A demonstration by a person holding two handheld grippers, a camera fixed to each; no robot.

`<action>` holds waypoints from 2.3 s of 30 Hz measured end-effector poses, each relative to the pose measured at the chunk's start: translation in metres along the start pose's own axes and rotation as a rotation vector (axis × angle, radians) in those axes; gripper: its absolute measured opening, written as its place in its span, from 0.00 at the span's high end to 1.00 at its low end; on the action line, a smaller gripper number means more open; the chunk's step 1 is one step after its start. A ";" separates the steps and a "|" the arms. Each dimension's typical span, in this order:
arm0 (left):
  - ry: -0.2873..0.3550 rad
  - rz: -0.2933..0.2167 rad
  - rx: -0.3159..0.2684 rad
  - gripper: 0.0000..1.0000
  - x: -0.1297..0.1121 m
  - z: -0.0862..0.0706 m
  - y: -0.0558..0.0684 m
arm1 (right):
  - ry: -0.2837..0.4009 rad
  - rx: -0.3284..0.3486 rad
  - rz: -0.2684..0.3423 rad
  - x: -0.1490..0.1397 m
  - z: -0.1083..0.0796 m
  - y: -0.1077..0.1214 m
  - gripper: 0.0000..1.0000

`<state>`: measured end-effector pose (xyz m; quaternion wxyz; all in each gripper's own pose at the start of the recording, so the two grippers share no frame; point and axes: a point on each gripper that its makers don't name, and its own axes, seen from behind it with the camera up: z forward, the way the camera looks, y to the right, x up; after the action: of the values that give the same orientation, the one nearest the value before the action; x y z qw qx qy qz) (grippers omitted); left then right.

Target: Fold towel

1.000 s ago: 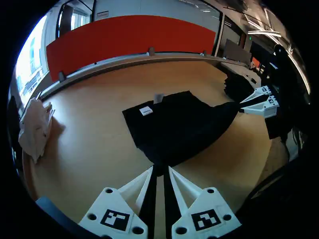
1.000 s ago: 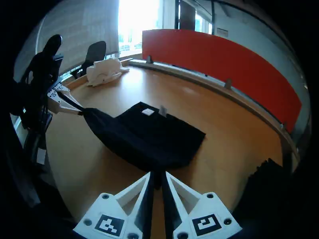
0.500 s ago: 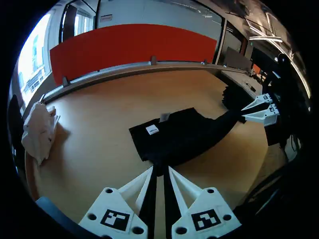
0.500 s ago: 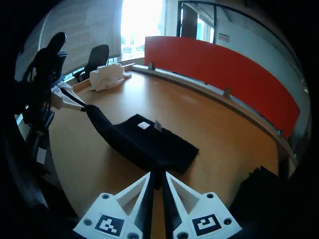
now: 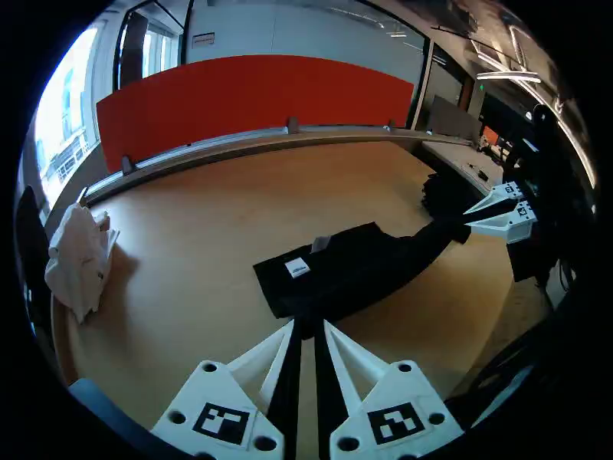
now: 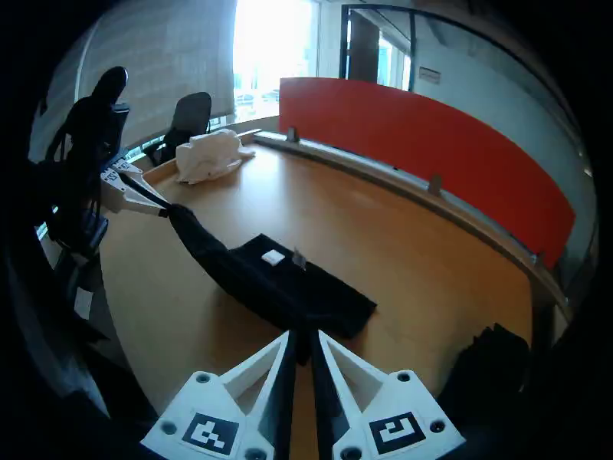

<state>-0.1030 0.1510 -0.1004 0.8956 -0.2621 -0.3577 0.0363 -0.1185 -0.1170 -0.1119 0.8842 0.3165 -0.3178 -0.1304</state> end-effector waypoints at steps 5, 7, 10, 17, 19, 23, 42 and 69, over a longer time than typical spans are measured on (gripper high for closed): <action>0.010 -0.006 -0.001 0.89 0.005 -0.006 0.000 | 0.003 0.006 0.006 0.004 -0.006 -0.002 0.88; 0.010 -0.009 -0.002 0.89 0.006 -0.008 0.000 | 0.004 0.007 0.007 0.005 -0.008 -0.003 0.88; 0.010 -0.010 -0.006 0.89 0.007 -0.011 0.001 | 0.003 0.009 0.007 0.006 -0.011 -0.005 0.88; 0.010 -0.009 -0.011 0.89 0.006 -0.017 0.003 | -0.001 0.010 0.004 0.006 -0.014 -0.008 0.88; 0.010 -0.011 -0.012 0.89 0.005 -0.017 0.004 | -0.001 0.010 0.005 0.006 -0.015 -0.009 0.88; 0.011 -0.016 -0.012 0.89 0.003 -0.018 0.004 | -0.001 0.012 0.008 0.006 -0.015 -0.010 0.88; 0.004 -0.015 -0.012 0.89 -0.003 -0.013 0.007 | -0.027 0.018 -0.004 -0.005 -0.011 -0.011 0.88; -0.030 -0.032 0.005 0.89 -0.004 0.047 -0.011 | -0.111 0.022 0.036 -0.026 0.039 0.019 0.88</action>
<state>-0.1382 0.1613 -0.0686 0.8913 -0.2537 -0.3749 0.0269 -0.1634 -0.1102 -0.0888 0.8640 0.3128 -0.3731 -0.1284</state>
